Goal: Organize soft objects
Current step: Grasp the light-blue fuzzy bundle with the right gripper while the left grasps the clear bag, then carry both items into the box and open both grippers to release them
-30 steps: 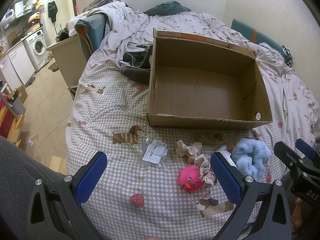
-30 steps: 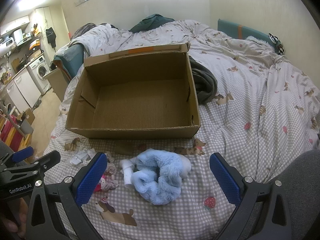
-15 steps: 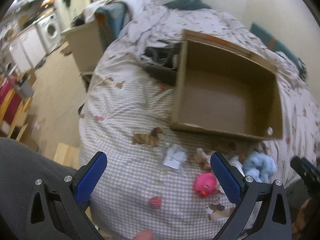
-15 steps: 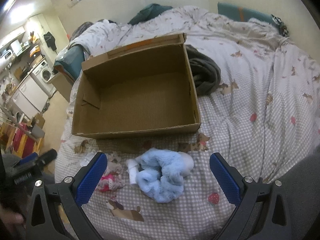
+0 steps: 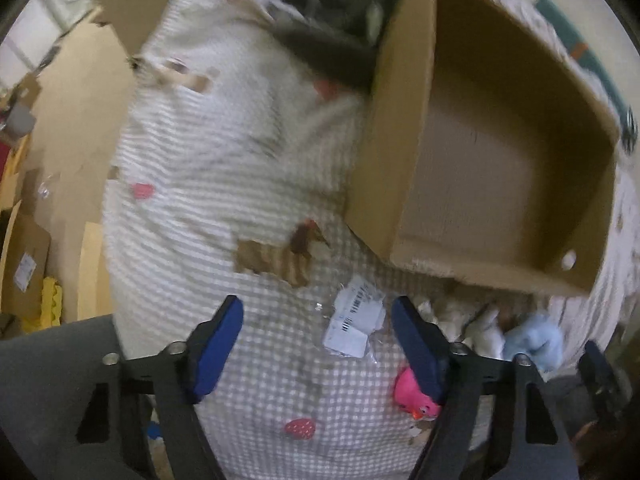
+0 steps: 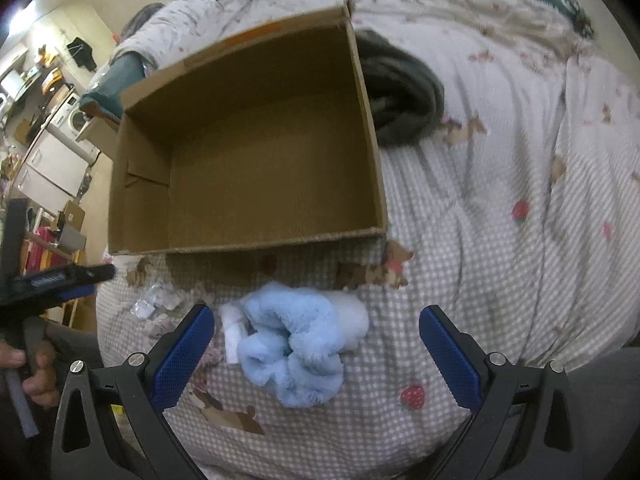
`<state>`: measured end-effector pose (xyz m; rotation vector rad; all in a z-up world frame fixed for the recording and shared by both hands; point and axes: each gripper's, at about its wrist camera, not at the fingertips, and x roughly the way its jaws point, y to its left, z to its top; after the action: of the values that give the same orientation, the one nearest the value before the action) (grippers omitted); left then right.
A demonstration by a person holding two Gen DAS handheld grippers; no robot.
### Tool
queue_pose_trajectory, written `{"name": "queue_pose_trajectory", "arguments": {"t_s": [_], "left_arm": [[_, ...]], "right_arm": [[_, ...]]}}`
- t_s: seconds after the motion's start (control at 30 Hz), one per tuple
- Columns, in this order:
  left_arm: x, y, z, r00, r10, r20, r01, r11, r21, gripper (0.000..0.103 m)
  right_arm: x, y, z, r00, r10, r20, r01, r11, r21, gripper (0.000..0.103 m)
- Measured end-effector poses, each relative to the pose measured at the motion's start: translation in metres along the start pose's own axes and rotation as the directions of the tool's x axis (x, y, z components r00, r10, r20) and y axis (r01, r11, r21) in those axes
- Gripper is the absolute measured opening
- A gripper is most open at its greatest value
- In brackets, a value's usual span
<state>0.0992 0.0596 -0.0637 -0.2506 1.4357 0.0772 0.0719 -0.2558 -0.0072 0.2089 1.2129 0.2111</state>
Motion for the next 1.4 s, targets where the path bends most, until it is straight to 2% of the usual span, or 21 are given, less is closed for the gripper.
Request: {"name": "queue_pose_trajectory", "arguments": {"t_s": [0.07, 0.13, 0.33, 0.47, 0.53, 0.57, 0.63, 0.67, 0.7, 0.73, 0.77, 0.87, 1.0, 1.17, 1.23, 1.4], "left_arm": [[0.014, -0.007, -0.001, 1.0, 0.012, -0.028, -0.012, 1.0, 0.022, 0.058], [0.025, -0.012, -0.001, 0.999, 0.016, -0.05, -0.014, 0.999, 0.034, 0.053], [0.04, -0.02, -0.002, 0.998, 0.012, -0.063, -0.009, 0.999, 0.051, 0.053], [0.043, -0.02, -0.008, 0.998, 0.005, -0.061, -0.002, 0.999, 0.047, 0.051], [0.047, -0.019, -0.011, 0.998, -0.008, -0.06, 0.011, 0.999, 0.041, 0.047], [0.05, -0.015, -0.011, 0.998, -0.015, -0.058, 0.017, 0.999, 0.038, 0.04], [0.043, -0.012, -0.012, 0.998, -0.029, -0.059, 0.031, 0.999, 0.035, 0.026], [0.04, -0.011, -0.014, 0.998, -0.029, -0.054, 0.031, 0.999, 0.035, 0.018], [0.038, -0.01, -0.015, 0.998, -0.027, -0.054, 0.029, 0.999, 0.039, 0.015], [0.033, -0.01, -0.013, 0.998, -0.024, -0.054, 0.026, 0.999, 0.043, 0.009], [0.029, -0.008, -0.015, 0.998, -0.031, -0.048, 0.033, 0.999, 0.04, 0.008], [0.014, 0.0, -0.02, 0.998, -0.06, -0.028, 0.061, 0.998, 0.026, 0.006], [-0.012, 0.015, -0.029, 0.998, -0.064, 0.023, 0.064, 0.998, 0.02, 0.005], [-0.056, 0.033, -0.051, 0.991, -0.105, 0.085, 0.107, 0.994, -0.022, 0.005], [-0.073, 0.036, -0.064, 0.988, -0.087, 0.128, 0.09, 0.996, -0.015, 0.005], [-0.12, 0.029, -0.095, 0.964, -0.094, 0.247, 0.089, 0.996, 0.032, 0.005]], "right_arm": [[0.005, -0.004, 0.0, 1.0, 0.013, -0.02, -0.013, 1.0, 0.023, 0.103], [0.01, -0.008, 0.001, 0.998, 0.047, -0.043, -0.045, 0.998, 0.053, 0.103], [0.03, -0.02, -0.001, 0.986, 0.098, -0.136, -0.08, 0.988, 0.135, 0.103], [0.039, -0.012, -0.004, 0.983, 0.101, -0.155, -0.084, 0.99, 0.112, 0.103], [0.045, -0.005, -0.007, 0.982, 0.092, -0.167, -0.079, 0.993, 0.083, 0.094], [0.048, -0.002, -0.009, 0.979, 0.09, -0.181, -0.078, 0.995, 0.069, 0.086], [0.052, 0.004, -0.01, 0.978, 0.07, -0.195, -0.062, 0.997, 0.048, 0.08], [0.052, 0.006, -0.01, 0.98, 0.059, -0.191, -0.053, 0.998, 0.035, 0.067], [0.052, 0.009, -0.008, 0.981, 0.05, -0.187, -0.046, 0.999, 0.025, 0.052], [0.052, 0.011, -0.007, 0.982, 0.042, -0.183, -0.039, 0.999, 0.019, 0.047], [0.051, 0.011, -0.007, 0.983, 0.041, -0.178, -0.039, 0.999, 0.018, 0.037], [0.042, 0.015, -0.008, 0.988, 0.062, -0.144, -0.061, 0.998, 0.005, 0.026], [0.02, 0.014, -0.009, 0.995, 0.073, -0.066, -0.075, 0.997, -0.033, 0.019], [-0.01, 0.018, -0.014, 0.994, 0.105, 0.017, -0.103, 0.991, -0.081, 0.018], [-0.022, 0.017, -0.017, 0.991, 0.129, 0.032, -0.126, 0.989, -0.083, 0.018], [-0.054, 0.011, -0.025, 0.974, 0.216, 0.075, -0.209, 0.974, -0.09, 0.018]]}}
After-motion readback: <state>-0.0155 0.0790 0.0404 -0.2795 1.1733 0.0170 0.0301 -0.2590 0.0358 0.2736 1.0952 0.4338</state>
